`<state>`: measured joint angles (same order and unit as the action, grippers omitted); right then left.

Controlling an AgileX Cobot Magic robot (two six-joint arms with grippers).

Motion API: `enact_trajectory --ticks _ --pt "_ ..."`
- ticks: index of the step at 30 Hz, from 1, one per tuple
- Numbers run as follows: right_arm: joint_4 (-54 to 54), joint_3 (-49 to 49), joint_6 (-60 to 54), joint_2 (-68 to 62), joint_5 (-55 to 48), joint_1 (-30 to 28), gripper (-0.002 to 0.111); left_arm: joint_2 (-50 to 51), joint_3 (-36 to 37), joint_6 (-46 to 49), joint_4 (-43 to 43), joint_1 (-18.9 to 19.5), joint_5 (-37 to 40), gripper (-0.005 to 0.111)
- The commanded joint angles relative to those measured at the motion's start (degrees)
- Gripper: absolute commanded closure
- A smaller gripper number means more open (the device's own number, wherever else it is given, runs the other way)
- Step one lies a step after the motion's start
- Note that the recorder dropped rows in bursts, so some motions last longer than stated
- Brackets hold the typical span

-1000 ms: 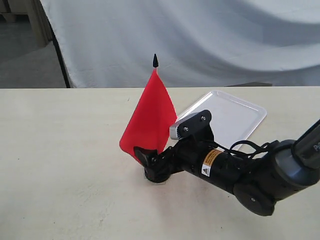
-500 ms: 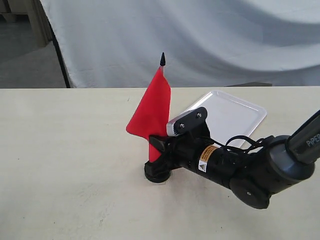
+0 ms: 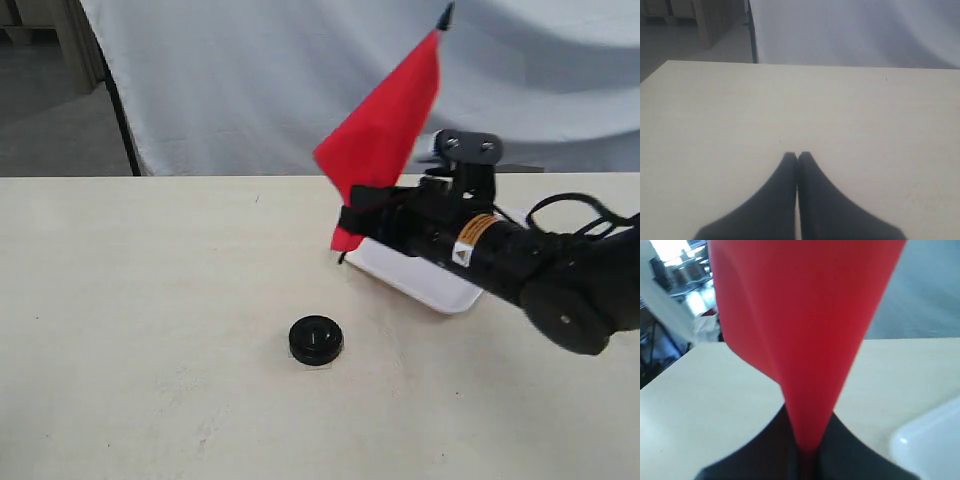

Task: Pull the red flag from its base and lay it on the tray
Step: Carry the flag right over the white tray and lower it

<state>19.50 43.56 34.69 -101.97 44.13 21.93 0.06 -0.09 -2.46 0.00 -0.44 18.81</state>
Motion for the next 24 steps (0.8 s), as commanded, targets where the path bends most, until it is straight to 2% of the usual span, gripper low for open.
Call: enact_trajectory --ticks 1,6,10,17,20,24 --pt "-0.82 1.55 11.80 1.02 -11.10 -8.32 0.109 -0.06 0.09 0.08 0.00 -0.52 -0.16 0.107" --pt "5.30 6.93 23.03 -2.87 -20.88 -13.96 0.109 -0.06 0.09 0.08 0.00 -0.52 -0.16 0.107" --pt "19.25 13.29 36.34 -7.72 -23.56 -14.54 0.109 -0.06 0.09 0.08 0.00 -0.52 -0.16 0.107" --pt "44.81 23.67 66.03 -17.50 -23.18 -14.89 0.109 -0.06 0.09 0.08 0.00 -0.52 -0.16 0.107" --pt "49.19 26.74 72.55 -20.83 -21.64 -15.36 0.109 -0.06 0.09 0.08 0.00 -0.52 -0.16 0.107" --pt "49.31 28.36 73.65 -23.47 -20.44 -16.54 0.109 -0.06 0.09 0.08 0.00 -0.52 -0.16 0.107"
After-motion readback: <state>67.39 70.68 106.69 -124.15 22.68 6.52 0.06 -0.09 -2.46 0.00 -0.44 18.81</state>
